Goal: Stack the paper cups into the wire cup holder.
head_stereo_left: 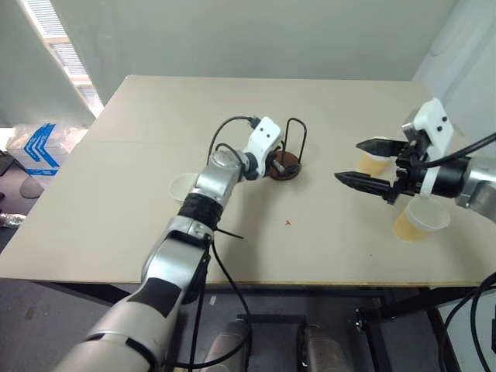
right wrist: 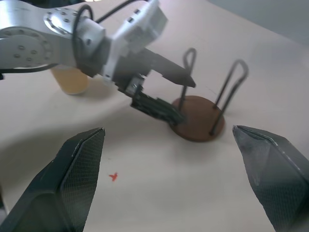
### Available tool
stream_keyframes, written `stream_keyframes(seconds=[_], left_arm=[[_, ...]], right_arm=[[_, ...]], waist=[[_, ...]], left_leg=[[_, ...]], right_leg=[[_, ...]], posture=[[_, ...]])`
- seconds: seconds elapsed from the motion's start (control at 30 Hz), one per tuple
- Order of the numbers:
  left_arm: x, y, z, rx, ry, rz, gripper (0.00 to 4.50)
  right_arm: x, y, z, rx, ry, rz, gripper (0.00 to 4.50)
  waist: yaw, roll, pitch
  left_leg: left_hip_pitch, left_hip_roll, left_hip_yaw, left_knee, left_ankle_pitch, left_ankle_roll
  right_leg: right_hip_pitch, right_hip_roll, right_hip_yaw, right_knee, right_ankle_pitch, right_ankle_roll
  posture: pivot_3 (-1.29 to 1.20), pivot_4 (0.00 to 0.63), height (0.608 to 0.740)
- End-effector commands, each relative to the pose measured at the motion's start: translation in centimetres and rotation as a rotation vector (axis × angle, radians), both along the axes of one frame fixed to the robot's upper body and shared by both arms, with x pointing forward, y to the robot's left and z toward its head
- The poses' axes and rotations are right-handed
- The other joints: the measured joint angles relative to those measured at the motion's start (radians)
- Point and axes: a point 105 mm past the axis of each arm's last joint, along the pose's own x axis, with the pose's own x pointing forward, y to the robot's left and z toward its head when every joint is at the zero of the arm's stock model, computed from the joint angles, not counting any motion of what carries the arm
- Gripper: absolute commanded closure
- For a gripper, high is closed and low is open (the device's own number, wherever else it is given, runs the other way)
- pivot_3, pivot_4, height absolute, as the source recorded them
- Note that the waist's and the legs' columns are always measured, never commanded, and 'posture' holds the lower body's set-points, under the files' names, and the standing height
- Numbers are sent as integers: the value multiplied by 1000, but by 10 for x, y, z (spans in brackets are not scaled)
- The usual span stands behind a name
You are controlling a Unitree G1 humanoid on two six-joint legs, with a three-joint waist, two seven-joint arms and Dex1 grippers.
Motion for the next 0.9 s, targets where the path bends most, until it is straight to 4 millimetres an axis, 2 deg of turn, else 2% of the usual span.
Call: stream_keyframes(seconds=[0.03,0.3,0.47,0.57,0.7,0.9], left_arm=[[1,-5,29,-46,-90,-34,1602],[-9,-5,39,-58,-114,-106,4412],[-27,-9,33,-39,-92,-204,4461],[-49,-9,28,0,-72,-330,4461],[-83,-11,14,48,-17,-529,4461],[-114,-20,11,45,24,-701,4461]], right_arm=[[-5,-5,14,-7,-72,-24,0],[-2,-20,22,-22,-97,-90,0],[-4,-29,33,-29,-104,-100,0],[-22,-27,36,-49,-69,-24,0],[-35,-40,41,-126,-28,-24,0],[-50,-31,57,-134,-10,56,0]], waist=[[0,0,0],[0,0,0],[0,0,0],[1,0,0],[4,0,0],[6,0,0]], left_leg=[[0,0,0,0,0,0],[0,0,0,0,-1,1],[0,0,0,0,-1,1],[-2,0,1,0,-1,0],[-2,-1,0,1,-1,-5],[-2,-1,0,4,-5,-4]], right_leg=[[0,0,0,0,0,1],[0,0,0,0,0,1],[0,0,0,0,-1,2],[-1,0,1,0,-2,3],[0,0,0,1,-6,2],[0,-1,1,1,-8,1]], posture=[[0,150,740],[0,150,740],[0,150,740],[0,150,740],[0,150,740],[0,150,740]])
